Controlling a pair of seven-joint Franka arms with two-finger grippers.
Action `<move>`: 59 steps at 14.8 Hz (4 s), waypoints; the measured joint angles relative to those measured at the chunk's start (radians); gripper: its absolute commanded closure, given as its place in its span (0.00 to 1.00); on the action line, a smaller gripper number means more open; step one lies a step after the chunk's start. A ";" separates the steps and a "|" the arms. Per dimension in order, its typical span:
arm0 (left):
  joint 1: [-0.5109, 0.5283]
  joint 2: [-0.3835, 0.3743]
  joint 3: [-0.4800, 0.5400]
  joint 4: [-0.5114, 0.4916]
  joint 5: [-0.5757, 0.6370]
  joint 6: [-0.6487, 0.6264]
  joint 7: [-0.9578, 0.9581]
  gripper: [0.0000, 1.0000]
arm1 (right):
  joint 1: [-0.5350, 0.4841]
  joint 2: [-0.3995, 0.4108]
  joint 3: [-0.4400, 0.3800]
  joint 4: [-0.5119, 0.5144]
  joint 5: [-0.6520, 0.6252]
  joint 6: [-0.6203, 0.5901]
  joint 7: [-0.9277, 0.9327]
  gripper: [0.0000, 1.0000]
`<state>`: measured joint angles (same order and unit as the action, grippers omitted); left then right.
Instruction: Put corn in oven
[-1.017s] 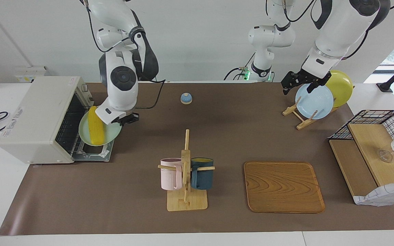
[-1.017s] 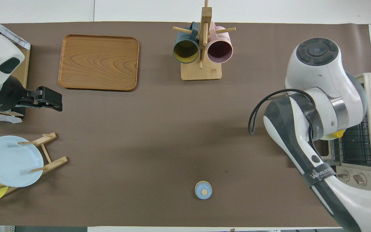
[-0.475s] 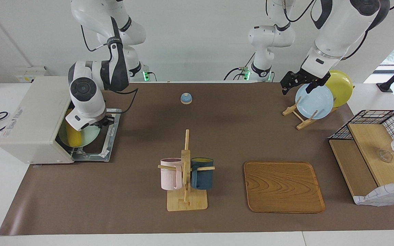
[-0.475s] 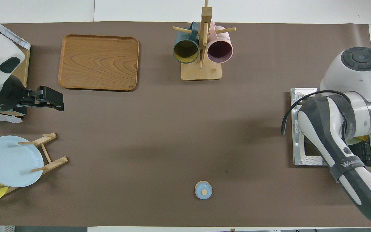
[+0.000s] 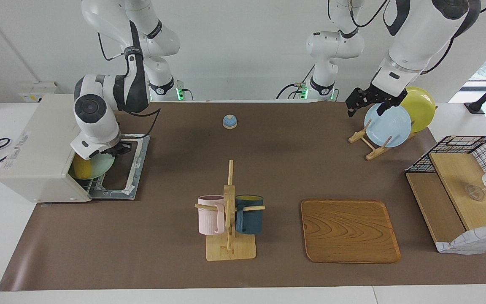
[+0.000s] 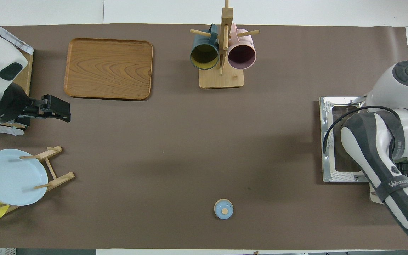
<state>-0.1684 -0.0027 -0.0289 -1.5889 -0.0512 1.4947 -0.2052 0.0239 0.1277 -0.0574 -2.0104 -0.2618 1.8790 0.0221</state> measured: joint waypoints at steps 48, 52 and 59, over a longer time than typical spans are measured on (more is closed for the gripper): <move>0.002 0.000 0.000 0.000 0.000 0.000 0.000 0.00 | 0.122 0.106 0.036 -0.108 -0.048 0.237 0.148 1.00; 0.002 0.000 0.000 0.000 0.000 0.000 0.000 0.00 | 0.136 0.106 0.043 -0.100 -0.097 0.205 0.148 1.00; 0.002 0.000 0.000 0.000 0.000 0.000 0.000 0.00 | 0.118 0.025 0.051 0.025 -0.094 -0.043 0.060 1.00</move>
<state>-0.1661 -0.0027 -0.0288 -1.5889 -0.0514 1.4947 -0.2052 0.1419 0.1530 -0.0067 -1.9853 -0.3560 1.8362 0.0819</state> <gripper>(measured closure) 0.000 0.991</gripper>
